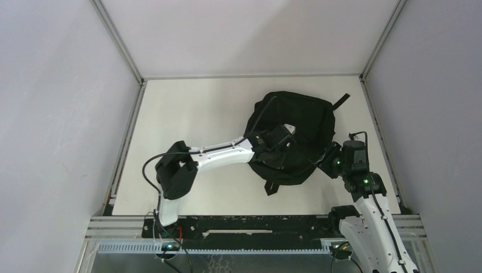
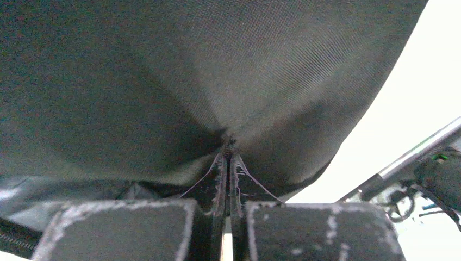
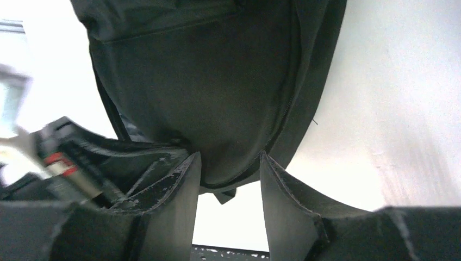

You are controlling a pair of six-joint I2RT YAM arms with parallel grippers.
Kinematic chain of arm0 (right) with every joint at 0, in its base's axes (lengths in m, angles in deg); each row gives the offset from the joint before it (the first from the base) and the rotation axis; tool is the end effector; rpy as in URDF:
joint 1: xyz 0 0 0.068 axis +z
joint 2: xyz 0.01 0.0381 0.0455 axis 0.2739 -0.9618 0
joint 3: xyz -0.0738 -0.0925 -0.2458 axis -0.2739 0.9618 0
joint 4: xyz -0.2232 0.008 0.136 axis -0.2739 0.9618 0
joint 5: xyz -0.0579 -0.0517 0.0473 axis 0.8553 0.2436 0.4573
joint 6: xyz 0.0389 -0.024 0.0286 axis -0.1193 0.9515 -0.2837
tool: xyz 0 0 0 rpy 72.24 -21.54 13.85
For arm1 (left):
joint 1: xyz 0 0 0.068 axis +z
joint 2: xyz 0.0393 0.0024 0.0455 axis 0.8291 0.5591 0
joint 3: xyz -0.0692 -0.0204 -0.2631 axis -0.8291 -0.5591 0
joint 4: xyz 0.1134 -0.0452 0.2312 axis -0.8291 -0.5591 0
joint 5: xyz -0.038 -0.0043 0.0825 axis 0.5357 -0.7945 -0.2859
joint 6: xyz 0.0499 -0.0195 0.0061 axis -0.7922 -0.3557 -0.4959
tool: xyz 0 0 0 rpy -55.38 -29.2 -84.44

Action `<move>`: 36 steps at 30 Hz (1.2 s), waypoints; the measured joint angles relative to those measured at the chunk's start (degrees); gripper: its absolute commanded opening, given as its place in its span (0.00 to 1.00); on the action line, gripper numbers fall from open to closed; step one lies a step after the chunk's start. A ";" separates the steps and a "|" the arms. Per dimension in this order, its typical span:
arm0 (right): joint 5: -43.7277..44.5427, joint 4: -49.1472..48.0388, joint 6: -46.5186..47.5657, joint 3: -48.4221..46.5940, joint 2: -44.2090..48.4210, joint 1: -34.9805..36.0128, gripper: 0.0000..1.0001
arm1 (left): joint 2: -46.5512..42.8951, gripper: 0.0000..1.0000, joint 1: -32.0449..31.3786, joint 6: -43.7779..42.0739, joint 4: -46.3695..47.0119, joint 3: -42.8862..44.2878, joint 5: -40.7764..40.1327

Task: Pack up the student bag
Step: Zip the student bag at the center of the board.

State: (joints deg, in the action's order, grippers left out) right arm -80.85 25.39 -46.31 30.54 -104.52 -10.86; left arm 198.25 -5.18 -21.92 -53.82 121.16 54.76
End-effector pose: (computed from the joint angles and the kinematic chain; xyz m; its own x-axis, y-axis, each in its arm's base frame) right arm 0.1312 0.0175 0.2474 -0.6533 0.5835 -0.4825 0.2848 0.7799 0.5574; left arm 0.2093 -0.3754 0.2175 -0.7937 0.3618 -0.4891 0.5172 0.8246 -0.2294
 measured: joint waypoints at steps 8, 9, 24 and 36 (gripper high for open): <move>3.23 0.59 -13.66 6.34 0.17 6.88 0.61 | -8.63 0.00 1.36 -0.07 4.22 -4.87 1.88; 3.43 0.55 -15.41 6.95 0.50 7.93 0.63 | -9.14 0.00 1.38 -0.07 4.90 -5.31 2.19; 1.68 -13.70 -36.59 17.49 -0.04 15.85 0.00 | -12.44 0.00 1.49 -0.26 10.19 -12.44 6.21; -5.75 -11.91 -23.89 15.41 -0.26 2.10 0.00 | -21.79 0.00 8.39 -0.46 12.00 -21.38 2.99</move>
State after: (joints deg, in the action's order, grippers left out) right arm -86.60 13.48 -70.20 45.95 -104.79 -8.76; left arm 176.46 3.21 -22.38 -41.82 99.79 57.75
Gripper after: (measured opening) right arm 0.008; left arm 0.011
